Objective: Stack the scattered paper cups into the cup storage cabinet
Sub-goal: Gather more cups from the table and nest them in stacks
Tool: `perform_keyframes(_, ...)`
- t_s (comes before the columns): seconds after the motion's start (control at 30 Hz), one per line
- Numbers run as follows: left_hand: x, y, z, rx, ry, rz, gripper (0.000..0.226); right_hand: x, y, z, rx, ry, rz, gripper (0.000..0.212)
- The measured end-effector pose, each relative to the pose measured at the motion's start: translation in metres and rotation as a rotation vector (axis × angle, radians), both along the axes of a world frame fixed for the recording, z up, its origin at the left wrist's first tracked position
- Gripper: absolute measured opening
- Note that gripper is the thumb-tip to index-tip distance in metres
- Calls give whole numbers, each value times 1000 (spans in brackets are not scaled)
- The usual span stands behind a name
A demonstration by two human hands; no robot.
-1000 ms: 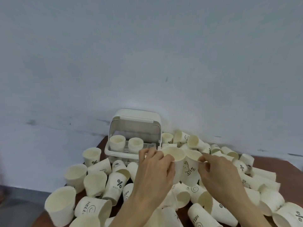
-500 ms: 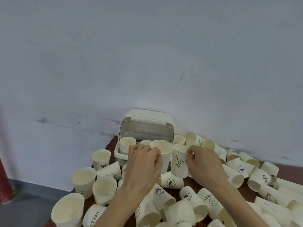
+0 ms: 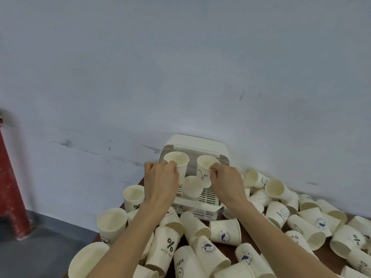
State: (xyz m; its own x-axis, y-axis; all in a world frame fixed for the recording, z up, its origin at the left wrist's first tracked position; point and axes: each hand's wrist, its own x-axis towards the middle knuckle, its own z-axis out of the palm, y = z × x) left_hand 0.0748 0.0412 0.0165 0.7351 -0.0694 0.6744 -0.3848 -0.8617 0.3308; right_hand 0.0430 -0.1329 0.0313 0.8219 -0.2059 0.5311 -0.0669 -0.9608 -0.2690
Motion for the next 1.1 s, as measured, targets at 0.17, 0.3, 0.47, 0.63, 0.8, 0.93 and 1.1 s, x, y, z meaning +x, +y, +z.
perform_keyframes(0.17,27,0,-8,29,-47,62,12,22,4,-14,-13,8,39,30)
perform_keyframes(0.3,40,1,-24,63,8,78,11,29,7,-27,-31,72,54,30)
perform_keyframes(0.47,43,1,-37,153,81,74,16,34,9,-38,-87,137,69,28)
perform_keyframes(0.63,42,5,-44,286,165,50,24,32,12,-50,-105,215,54,24)
perform_keyframes(0.8,41,6,-47,368,253,22,33,32,17,-57,-61,225,54,22)
perform_keyframes(0.93,40,4,-49,380,303,18,32,32,24,-61,-6,224,75,24)
perform_keyframes(1.1,36,3,-47,392,353,7,28,34,27,-68,32,234,85,25)
